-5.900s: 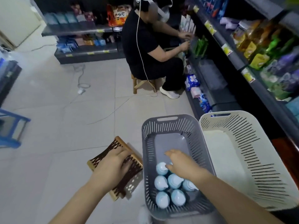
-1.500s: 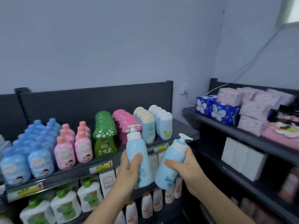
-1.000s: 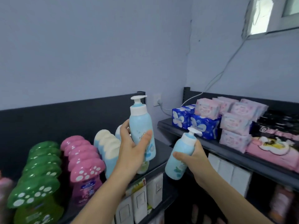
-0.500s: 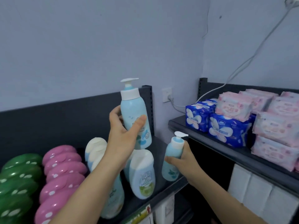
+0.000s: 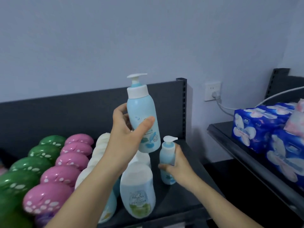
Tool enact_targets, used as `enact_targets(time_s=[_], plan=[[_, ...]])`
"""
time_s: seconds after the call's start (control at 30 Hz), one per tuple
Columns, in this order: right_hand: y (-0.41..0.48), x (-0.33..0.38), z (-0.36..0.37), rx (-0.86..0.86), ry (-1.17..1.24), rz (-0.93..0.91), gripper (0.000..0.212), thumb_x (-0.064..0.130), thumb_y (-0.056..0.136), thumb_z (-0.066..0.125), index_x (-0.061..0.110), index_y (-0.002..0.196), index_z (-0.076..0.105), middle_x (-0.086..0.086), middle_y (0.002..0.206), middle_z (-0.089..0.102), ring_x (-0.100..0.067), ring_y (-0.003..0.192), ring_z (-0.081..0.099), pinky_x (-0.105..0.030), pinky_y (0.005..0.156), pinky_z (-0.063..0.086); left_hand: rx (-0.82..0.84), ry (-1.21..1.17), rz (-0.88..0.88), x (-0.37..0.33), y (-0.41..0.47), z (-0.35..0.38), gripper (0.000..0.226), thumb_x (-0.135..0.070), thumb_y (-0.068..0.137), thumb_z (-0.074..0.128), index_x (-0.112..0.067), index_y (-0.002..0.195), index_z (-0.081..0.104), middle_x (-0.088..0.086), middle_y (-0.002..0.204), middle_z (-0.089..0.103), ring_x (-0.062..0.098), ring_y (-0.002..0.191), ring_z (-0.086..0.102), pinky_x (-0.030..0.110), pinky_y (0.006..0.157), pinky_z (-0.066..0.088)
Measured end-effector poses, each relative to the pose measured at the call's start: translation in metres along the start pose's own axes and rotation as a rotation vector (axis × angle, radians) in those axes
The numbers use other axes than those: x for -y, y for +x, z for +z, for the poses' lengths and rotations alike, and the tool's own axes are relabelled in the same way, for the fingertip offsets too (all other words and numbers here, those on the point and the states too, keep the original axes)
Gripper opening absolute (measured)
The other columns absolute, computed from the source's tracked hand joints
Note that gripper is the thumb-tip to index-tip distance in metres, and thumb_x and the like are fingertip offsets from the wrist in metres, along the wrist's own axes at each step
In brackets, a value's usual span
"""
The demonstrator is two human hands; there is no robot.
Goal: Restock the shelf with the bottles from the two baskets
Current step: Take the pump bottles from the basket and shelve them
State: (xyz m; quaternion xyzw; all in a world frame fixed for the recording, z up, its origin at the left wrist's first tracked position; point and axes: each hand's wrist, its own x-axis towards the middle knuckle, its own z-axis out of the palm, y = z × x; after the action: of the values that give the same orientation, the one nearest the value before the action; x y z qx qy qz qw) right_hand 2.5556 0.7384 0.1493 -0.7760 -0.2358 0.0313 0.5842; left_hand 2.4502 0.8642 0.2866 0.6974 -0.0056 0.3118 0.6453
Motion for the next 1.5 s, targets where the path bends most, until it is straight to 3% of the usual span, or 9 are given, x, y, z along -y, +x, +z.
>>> enact_targets(time_s=[0.27,0.43,0.57,0.7,0.9,1.1,1.2,1.3,1.5], plan=[[0.011,0.000,-0.011,0.188,0.081,-0.019,0.080,-0.004,0.070,0.073,0.049,0.118,0.036,0.014,0.125,0.050,-0.002,0.116,0.049,-0.027,0.100,0.043,-0.037,0.053,-0.014,0.000,-0.014,0.016,0.060,-0.044,0.060,0.071,-0.039,0.112,0.042,-0.008,0.114,0.059,0.004,0.100,0.063,0.026,0.078,0.056],[-0.009,0.014,-0.052,-0.052,0.307,-0.030,0.048,0.016,0.087,0.065,0.029,0.129,0.046,0.007,0.129,0.055,-0.012,0.125,0.049,-0.032,0.104,0.040,0.058,0.085,-0.012,0.010,-0.027,0.047,0.056,-0.028,0.076,0.077,-0.037,0.117,0.040,-0.011,0.113,0.057,-0.001,0.096,0.061,0.023,0.076,0.055],[-0.038,0.029,-0.104,0.249,0.510,-0.121,0.062,0.035,0.076,0.073,0.015,0.131,0.051,-0.003,0.129,0.061,-0.018,0.120,0.056,-0.032,0.098,0.048,0.171,0.116,-0.054,0.037,-0.043,0.076,0.054,-0.026,0.079,0.074,-0.043,0.115,0.038,-0.014,0.116,0.053,-0.004,0.102,0.057,0.026,0.084,0.053],[-0.049,0.011,-0.121,0.369,0.242,-0.067,0.077,-0.008,0.068,0.074,0.020,0.134,0.043,0.003,0.128,0.061,-0.011,0.117,0.058,-0.021,0.089,0.049,0.207,0.137,-0.191,0.076,-0.054,0.099,0.052,-0.024,0.080,0.072,-0.044,0.112,0.037,-0.015,0.118,0.051,-0.001,0.107,0.054,0.028,0.087,0.052],[-0.039,-0.039,-0.098,0.109,-0.019,-0.014,0.074,0.013,0.055,0.082,0.038,0.118,0.052,0.009,0.113,0.068,-0.009,0.105,0.065,-0.034,0.090,0.054,0.196,0.109,-0.361,0.120,-0.060,0.116,0.053,-0.005,0.080,0.070,-0.039,0.105,0.038,-0.011,0.114,0.056,0.000,0.100,0.057,0.015,0.069,0.051],[-0.030,-0.052,-0.090,0.064,-0.040,-0.010,0.078,0.021,0.060,0.087,0.036,0.127,0.049,0.011,0.116,0.065,-0.005,0.107,0.062,-0.035,0.091,0.054,0.191,0.447,-0.182,0.112,-0.052,0.104,0.067,-0.013,0.077,0.074,-0.031,0.131,0.039,-0.019,0.129,0.046,-0.003,0.121,0.042,0.015,0.103,0.034],[-0.024,-0.050,-0.086,0.017,-0.088,-0.001,0.072,0.015,0.064,0.085,0.046,0.117,0.046,0.018,0.111,0.063,0.001,0.104,0.060,-0.028,0.091,0.053,0.093,0.749,0.188,0.075,-0.042,0.095,0.056,-0.015,0.083,0.067,-0.026,0.134,0.045,-0.017,0.129,0.043,-0.005,0.117,0.035,0.002,0.096,0.023],[-0.018,-0.048,-0.081,0.010,-0.145,0.007,0.076,0.017,0.066,0.084,0.043,0.124,0.044,0.022,0.114,0.058,0.001,0.108,0.056,-0.028,0.094,0.050,0.068,1.048,0.349,0.046,-0.019,0.085,0.057,-0.026,0.084,0.068,-0.022,0.136,0.045,-0.006,0.133,0.047,0.016,0.121,0.042,0.022,0.097,0.036],[-0.008,-0.052,-0.077,0.000,-0.161,-0.001,0.074,0.017,0.064,0.082,0.051,0.115,0.041,0.018,0.110,0.062,-0.001,0.104,0.059,-0.035,0.091,0.053,0.406,1.583,-0.134,0.045,0.030,0.076,0.074,-0.046,0.075,0.072,-0.023,0.135,0.035,0.000,0.125,0.050,0.023,0.116,0.047,0.031,0.079,0.037]])
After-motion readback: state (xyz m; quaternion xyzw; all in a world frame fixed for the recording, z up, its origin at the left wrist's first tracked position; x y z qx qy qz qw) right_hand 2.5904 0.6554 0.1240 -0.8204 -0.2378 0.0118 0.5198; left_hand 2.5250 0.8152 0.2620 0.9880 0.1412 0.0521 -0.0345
